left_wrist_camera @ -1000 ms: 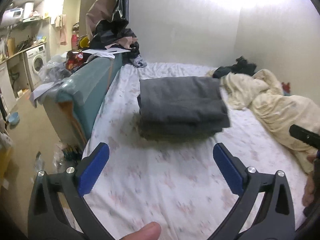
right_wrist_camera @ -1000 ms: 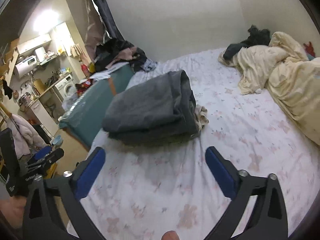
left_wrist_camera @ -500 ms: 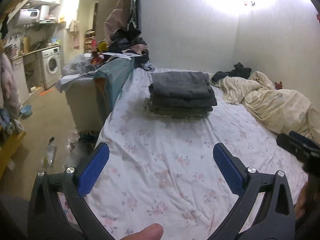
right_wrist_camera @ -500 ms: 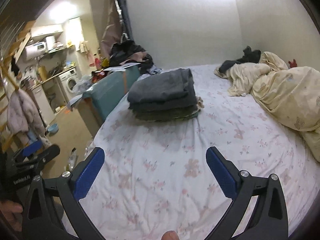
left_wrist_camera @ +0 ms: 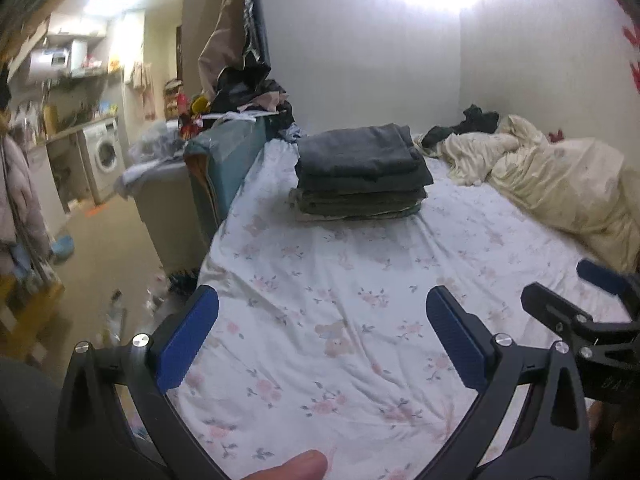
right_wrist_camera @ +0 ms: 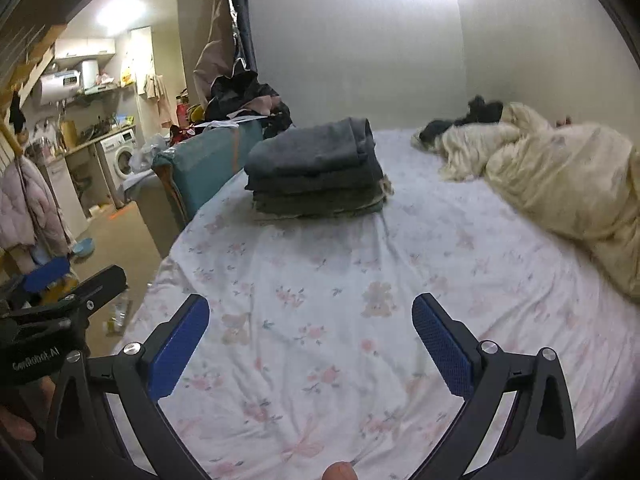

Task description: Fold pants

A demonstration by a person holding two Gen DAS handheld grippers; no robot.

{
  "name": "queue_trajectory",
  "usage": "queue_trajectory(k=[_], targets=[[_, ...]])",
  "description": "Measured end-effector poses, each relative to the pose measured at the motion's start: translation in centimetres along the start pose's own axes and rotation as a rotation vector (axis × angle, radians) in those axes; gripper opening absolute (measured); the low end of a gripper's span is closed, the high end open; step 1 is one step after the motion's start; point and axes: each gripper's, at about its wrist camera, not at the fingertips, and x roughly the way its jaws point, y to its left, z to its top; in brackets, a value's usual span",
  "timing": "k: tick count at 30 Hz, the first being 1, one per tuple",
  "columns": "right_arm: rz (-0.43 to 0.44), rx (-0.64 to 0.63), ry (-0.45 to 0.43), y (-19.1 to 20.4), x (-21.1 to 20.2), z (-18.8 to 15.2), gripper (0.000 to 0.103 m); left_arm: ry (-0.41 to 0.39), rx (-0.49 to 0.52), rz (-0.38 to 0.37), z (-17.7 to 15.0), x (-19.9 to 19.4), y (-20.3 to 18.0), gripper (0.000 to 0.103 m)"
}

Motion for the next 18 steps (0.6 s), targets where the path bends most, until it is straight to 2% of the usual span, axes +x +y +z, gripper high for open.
queue_trajectory(k=[9, 18], targets=[[0.001, 0.023, 0.017, -0.3, 0.3, -0.2, 0.103, 0.021, -0.063, -0.025, 0.0, 0.1, 1.1, 0.102], [0.0, 0.029, 0.034, -0.7, 0.7, -0.2, 0.103, 0.027, -0.069, -0.032, -0.1, 0.4, 1.2, 0.102]])
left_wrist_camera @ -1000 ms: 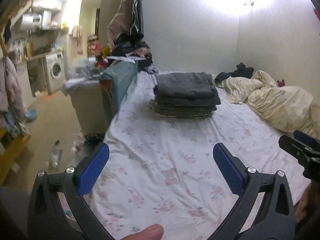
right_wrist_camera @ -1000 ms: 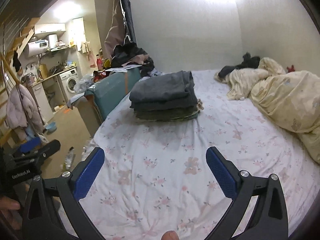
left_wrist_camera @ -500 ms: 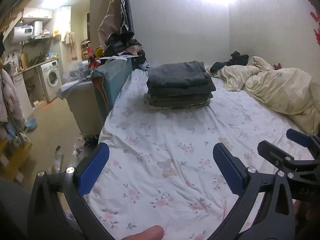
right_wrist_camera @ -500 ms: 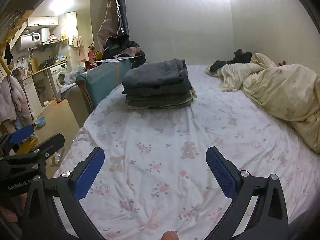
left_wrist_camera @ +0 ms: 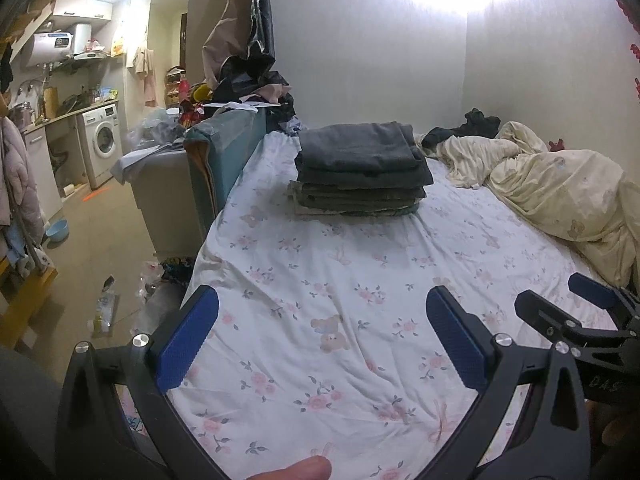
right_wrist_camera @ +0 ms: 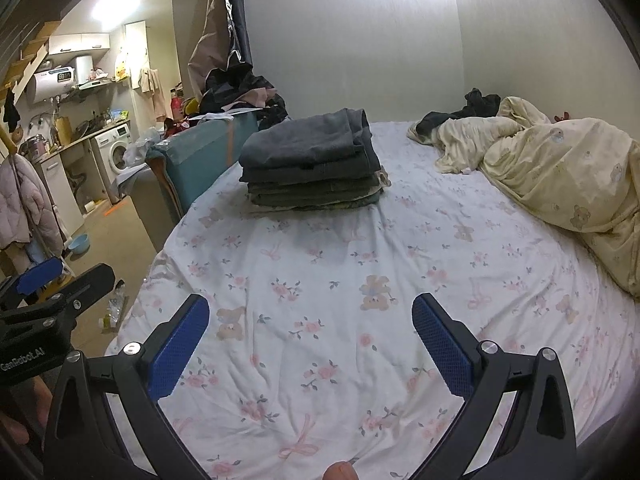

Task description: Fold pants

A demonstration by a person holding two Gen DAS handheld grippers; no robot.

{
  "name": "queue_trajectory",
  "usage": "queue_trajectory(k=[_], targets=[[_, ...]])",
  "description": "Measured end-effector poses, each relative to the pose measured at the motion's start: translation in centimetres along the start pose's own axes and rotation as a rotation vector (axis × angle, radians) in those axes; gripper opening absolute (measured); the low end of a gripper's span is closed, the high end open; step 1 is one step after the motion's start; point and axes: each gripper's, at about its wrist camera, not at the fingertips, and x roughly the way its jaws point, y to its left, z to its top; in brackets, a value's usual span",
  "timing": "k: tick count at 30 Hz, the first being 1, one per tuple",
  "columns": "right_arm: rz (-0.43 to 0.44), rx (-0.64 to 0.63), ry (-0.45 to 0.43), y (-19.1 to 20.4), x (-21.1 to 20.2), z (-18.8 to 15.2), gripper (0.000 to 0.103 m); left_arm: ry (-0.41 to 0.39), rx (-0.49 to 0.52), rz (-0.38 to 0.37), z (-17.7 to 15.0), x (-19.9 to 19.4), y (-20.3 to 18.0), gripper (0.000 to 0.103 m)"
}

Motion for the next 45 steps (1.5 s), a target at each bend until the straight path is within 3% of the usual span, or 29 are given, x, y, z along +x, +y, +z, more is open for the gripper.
queue_trajectory(k=[45], targets=[[-0.013, 0.009, -0.013, -0.12, -0.37, 0.02, 0.103, 0.017, 0.014, 0.012, -0.55, 0.38, 0.55, 0.102]])
